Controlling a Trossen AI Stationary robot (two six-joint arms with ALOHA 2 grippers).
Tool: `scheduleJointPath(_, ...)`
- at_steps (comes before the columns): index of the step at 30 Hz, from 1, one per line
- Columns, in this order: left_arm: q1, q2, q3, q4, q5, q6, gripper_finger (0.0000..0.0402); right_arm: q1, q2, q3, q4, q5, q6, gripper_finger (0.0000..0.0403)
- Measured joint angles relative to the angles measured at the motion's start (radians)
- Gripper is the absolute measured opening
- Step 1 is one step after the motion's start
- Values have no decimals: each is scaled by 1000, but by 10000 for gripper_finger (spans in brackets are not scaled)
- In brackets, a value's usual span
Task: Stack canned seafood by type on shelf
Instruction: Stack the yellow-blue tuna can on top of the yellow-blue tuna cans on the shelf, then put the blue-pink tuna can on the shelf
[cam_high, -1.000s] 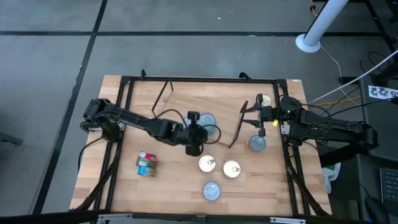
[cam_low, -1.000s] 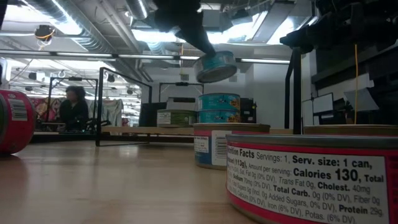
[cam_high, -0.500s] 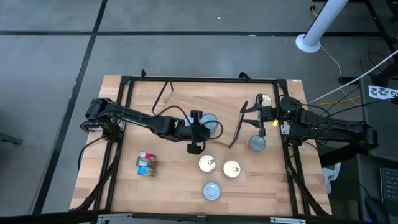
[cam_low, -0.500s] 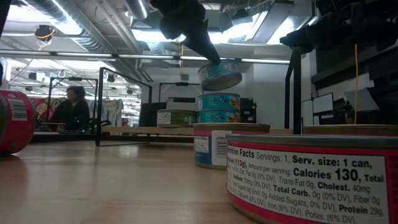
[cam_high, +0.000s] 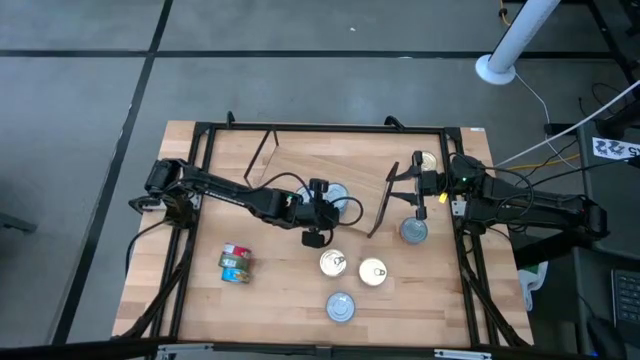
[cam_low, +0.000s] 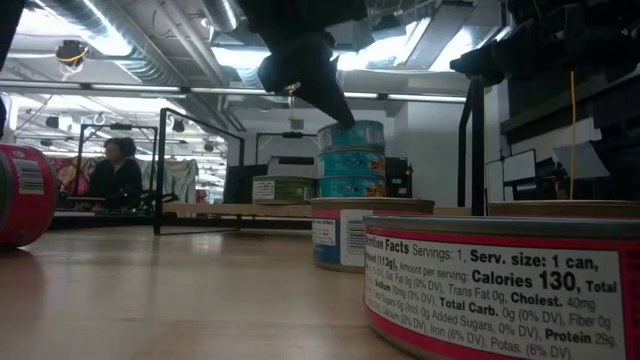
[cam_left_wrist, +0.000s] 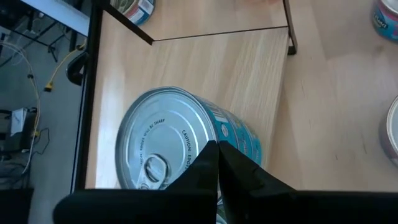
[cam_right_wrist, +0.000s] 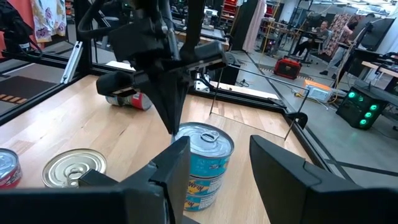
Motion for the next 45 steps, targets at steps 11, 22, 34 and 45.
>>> scheduleJointPath(11, 0, 0, 0, -1, 0, 15, 15, 0, 0, 0, 0, 0, 0, 168)
scheduleJointPath(22, -3, 0, 0, 8, -20, 16, 122, 0, 0, 0, 3, 0, 0, 168)
scheduleJointPath(34, -128, -2, 77, 8, -24, 37, 155, 0, 0, 0, 140, -45, -11, 168)
scheduleJointPath(45, -261, 2, 79, 8, 128, -208, 155, 80, 0, 0, 290, -110, -19, 168)
